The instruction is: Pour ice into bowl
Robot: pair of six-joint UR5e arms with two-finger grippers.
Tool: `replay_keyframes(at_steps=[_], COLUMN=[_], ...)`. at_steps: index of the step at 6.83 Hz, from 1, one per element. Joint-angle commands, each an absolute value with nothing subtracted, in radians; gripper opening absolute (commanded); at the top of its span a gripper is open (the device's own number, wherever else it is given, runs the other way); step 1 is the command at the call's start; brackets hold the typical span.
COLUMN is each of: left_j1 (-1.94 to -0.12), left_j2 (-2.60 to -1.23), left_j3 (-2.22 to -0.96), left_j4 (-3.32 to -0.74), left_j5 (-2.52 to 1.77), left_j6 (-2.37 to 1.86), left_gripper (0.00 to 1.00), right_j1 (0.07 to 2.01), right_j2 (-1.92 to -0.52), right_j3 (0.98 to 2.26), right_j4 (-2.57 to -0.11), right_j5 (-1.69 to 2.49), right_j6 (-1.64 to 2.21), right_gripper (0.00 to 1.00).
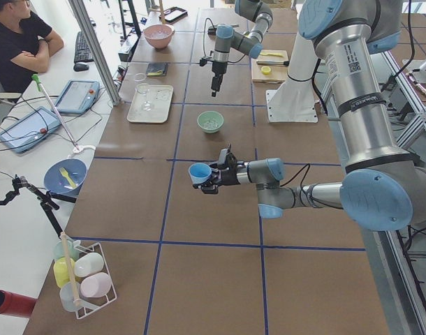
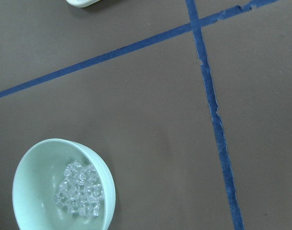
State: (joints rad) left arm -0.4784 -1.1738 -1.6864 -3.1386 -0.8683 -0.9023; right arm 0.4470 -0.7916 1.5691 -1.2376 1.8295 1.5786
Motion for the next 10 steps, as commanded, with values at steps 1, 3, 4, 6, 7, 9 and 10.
replay_keyframes(at_steps=[1, 3, 4, 6, 7, 9, 10], left_j1=[-0.477, -0.477, -0.477, -0.477, -0.477, -0.477, -0.477], left_j2=[-1.186, -1.186, -1.186, -1.187, -1.187, -1.19, -1.198], left_j3=[-1.681, -1.683, -1.683, -1.683, -1.681, -1.681, -1.678], left_j4=[-3.132, -3.132, -3.132, -3.132, -3.132, -3.111, -3.106], left_j5=[-0.853, -0.853, -0.853, -0.853, -0.853, -0.853, -0.851], left_j6=[-0.922, -0.922, -0.922, -0.92, -0.919, -0.92, -0.922], left_gripper=[0.0, 0.0, 0.0, 0.0, 0.0, 0.0, 0.0], right_j1=[0.425, 0.405, 0.399, 0.399, 0.399, 0.397, 0.397], right_j2=[-0.636, -0.597, -0.594, -0.592, -0.592, -0.592, -0.591], right_j3=[1.368, 1.26, 1.229, 1.224, 1.224, 1.226, 1.227], right_j4=[-1.241, -1.241, -1.239, -1.239, -1.238, -1.238, -1.236], right_j5=[1.777, 1.746, 1.737, 1.738, 1.74, 1.747, 1.75], right_j6=[1.56, 1.45, 1.444, 1.447, 1.448, 1.448, 1.447], right_gripper=[1.0, 1.0, 0.96, 0.39, 0.0, 0.0, 0.0])
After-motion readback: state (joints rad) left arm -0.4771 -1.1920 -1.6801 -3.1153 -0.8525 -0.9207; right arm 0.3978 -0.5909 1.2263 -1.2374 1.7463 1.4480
